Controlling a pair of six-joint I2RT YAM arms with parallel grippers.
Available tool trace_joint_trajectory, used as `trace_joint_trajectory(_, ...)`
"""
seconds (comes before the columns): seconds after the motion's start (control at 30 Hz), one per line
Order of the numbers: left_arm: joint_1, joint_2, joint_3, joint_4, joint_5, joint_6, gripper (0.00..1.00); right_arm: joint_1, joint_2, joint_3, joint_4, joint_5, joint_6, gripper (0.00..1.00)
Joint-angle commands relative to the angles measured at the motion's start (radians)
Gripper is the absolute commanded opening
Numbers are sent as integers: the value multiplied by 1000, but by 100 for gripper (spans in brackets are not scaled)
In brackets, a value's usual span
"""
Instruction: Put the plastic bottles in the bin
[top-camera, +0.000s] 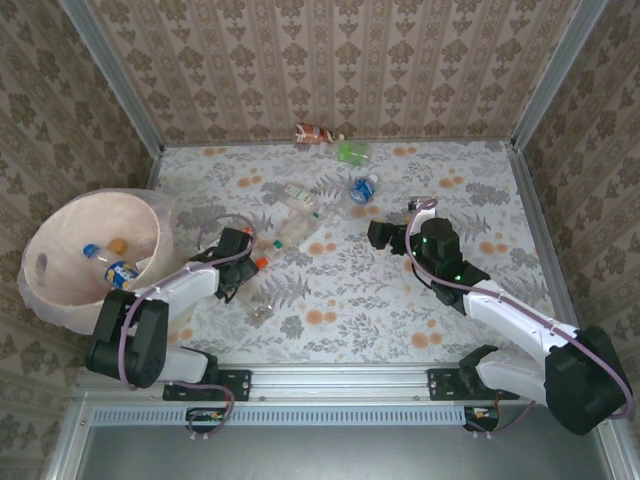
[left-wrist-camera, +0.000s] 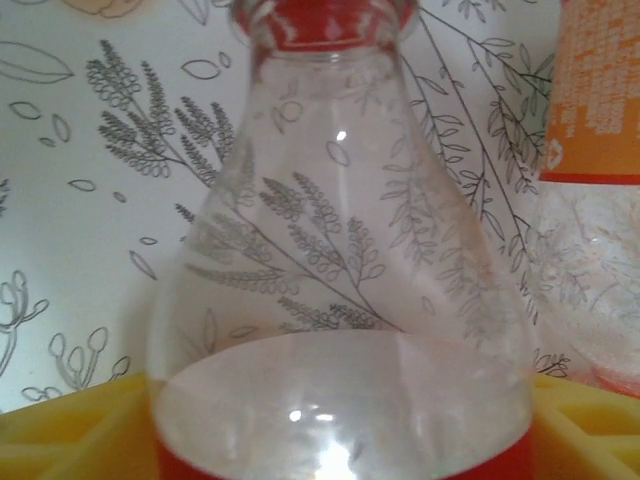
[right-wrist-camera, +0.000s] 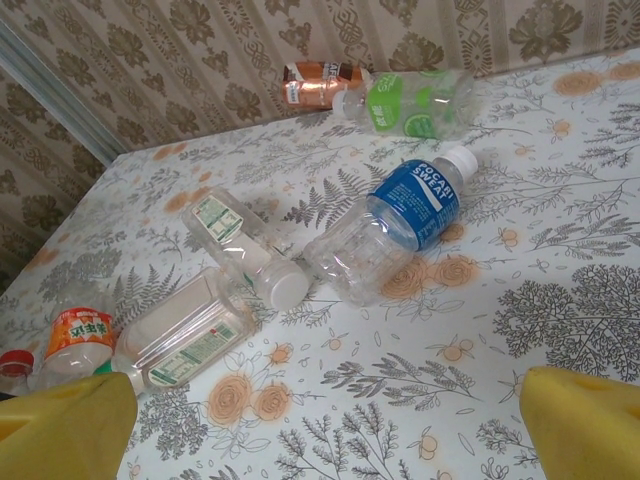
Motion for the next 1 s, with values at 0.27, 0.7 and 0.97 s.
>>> trace_joint_trajectory(0.27, -73, -57, 27, -9, -45, 96, 58, -4, -26, 10, 3, -41, 2, 100)
trace_joint_trajectory(0.7, -184, -221, 101, -56, -173, 233, 53, -5, -21, 12, 16, -69, -7, 100)
trace_joint_trajectory(0.97, -234, -289, 175, 7, -111, 346, 52, -4, -10, 15, 38, -127, -13, 100)
